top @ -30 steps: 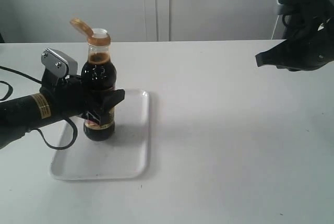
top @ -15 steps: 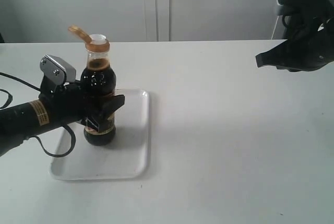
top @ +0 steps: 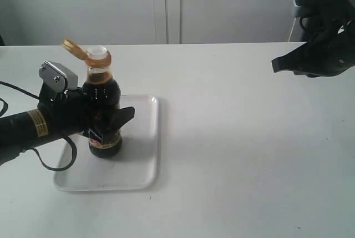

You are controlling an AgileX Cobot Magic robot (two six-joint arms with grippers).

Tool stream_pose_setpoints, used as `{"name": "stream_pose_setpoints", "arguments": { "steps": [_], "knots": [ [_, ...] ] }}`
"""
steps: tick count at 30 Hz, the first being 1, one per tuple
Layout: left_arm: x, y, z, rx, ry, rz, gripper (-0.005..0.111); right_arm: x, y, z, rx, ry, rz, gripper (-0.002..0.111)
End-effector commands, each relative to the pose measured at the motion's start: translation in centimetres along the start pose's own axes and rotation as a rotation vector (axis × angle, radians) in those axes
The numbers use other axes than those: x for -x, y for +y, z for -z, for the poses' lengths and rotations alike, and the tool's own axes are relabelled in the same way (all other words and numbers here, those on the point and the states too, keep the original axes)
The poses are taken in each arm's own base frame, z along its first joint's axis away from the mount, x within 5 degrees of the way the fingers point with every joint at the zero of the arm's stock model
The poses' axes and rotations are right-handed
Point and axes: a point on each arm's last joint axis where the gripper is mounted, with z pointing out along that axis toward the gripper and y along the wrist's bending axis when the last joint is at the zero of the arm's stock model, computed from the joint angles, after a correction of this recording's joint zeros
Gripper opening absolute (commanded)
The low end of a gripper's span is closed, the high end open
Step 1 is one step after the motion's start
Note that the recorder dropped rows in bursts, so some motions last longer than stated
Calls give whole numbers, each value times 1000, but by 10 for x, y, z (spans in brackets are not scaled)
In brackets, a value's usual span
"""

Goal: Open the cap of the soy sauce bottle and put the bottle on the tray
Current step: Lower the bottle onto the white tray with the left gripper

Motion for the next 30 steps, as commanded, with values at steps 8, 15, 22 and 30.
{"name": "stream_pose_setpoints", "arguments": {
  "steps": [8,15,22,30],
  "knots": [
    [24,-6,16,22,61,-47,87,2,-3,1,-7,-11,-5,0],
    [31,-10,35,89,86,-51,87,2,-3,1,-9,-17,-4,0],
    [36,-16,47,99,67,-52,87,2,-3,1,-9,-15,-3,0],
    [33,-26,62,102,73,-56,87,2,-3,1,-9,-15,-3,0]
  ]
}}
